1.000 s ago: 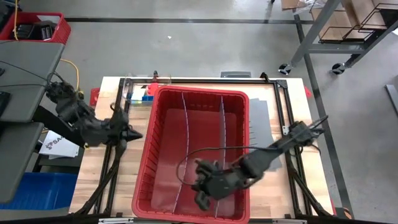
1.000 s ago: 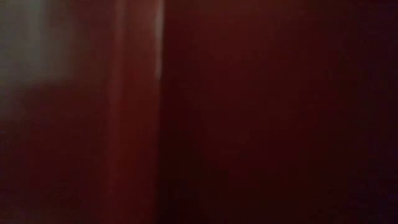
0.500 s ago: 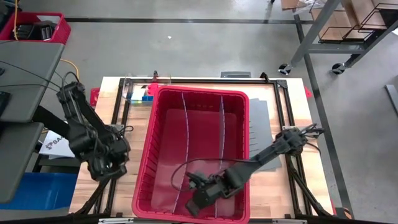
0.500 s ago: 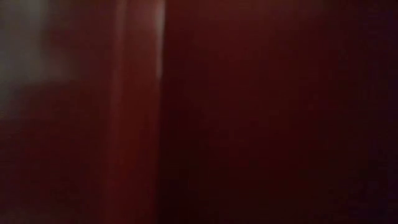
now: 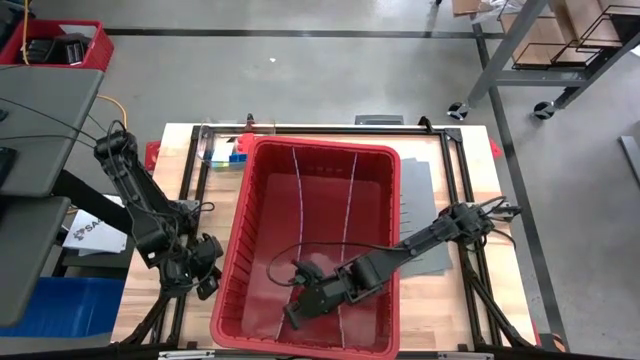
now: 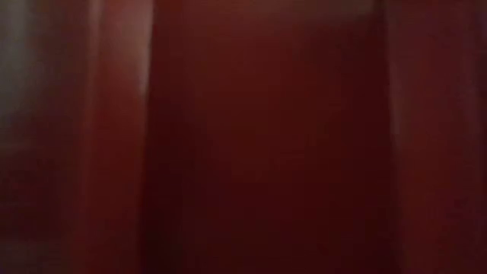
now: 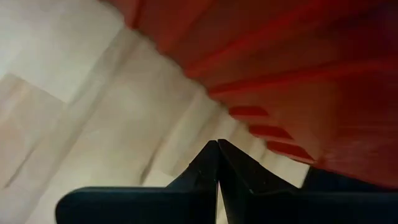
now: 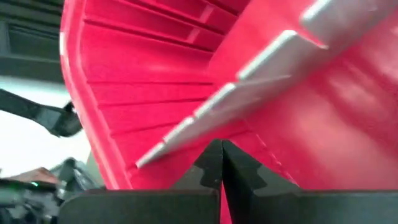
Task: Sort blocks
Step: Assemble the bin divider into the red bin
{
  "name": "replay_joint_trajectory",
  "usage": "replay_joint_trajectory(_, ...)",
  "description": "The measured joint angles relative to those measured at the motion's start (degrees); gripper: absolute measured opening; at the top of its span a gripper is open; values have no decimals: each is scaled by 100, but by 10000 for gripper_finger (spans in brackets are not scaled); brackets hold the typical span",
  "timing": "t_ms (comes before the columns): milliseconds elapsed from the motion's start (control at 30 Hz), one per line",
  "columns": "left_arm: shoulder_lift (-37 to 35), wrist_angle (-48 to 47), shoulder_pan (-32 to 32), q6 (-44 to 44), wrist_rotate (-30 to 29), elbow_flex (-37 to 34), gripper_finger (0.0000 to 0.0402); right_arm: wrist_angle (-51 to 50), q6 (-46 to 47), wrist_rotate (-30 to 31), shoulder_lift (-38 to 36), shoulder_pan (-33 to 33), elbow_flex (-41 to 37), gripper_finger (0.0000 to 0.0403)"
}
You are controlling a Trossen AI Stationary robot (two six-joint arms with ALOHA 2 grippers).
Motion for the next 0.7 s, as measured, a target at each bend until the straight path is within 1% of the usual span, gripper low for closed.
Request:
replay_joint_trajectory(100,0,-4,2,0,-8,-4,0,-515,-188,-154,-131,-2,0,0)
replay_joint_trajectory(167,0,-3,3,-52,-34,-4,0,-819,-297,-153,-235,-4,-3,0)
replay_joint_trajectory(267,19,34,7,-278,-242,-4,0,-1006,-477,-135,-423,-7,-2,0)
replay_joint_trajectory(333,87,153,73,-309,-330,-4,0,-1005,-814,-124,-450,-13,8,0)
replay_joint_trajectory(433,274,518,209,-271,-361,-4,0,-1045,-1441,-92,-440,-14,-2,0)
replay_joint_trajectory(500,475,809,267,-254,-361,-4,0,-1073,-1870,49,-441,-14,0,0)
replay_joint_trajectory(600,792,1233,342,-283,-354,-4,0,-1376,-2191,117,-449,-22,2,0)
replay_joint_trajectory(700,1076,1563,430,-385,-352,-4,0,-1403,-2514,137,-444,23,0,0)
